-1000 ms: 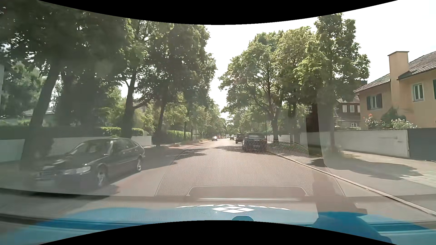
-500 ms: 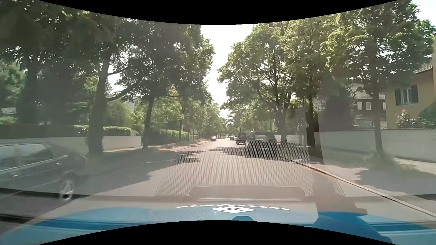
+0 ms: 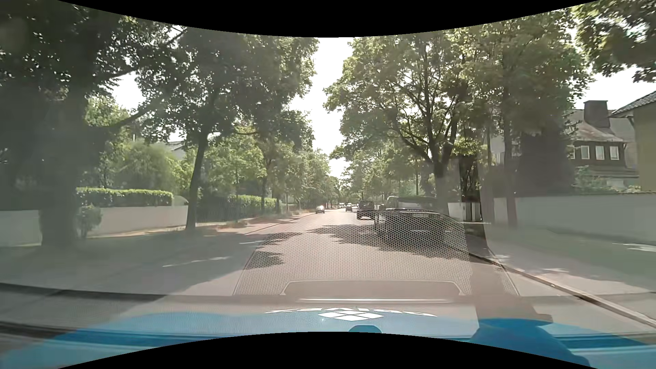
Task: Follow the waypoints while adhering to traffic rules and regulations
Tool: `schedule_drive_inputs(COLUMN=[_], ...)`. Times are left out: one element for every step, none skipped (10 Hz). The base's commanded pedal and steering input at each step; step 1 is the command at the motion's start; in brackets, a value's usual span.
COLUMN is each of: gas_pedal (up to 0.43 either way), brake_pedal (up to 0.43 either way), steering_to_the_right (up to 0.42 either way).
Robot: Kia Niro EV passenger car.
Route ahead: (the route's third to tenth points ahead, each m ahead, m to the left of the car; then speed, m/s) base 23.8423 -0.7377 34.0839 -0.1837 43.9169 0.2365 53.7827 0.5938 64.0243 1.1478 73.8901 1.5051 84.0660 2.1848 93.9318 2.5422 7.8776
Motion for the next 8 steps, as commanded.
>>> schedule_drive_inputs(gas_pedal=[0.150,0.150,0.150,0.150,0.150,0.150,0.150,0.150], brake_pedal=[0.000,0.000,0.000,0.000,0.000,0.000,0.000,0.000], steering_to_the_right=[-0.005,-0.006,-0.007,-0.007,-0.006,-0.006,-0.005,-0.004])
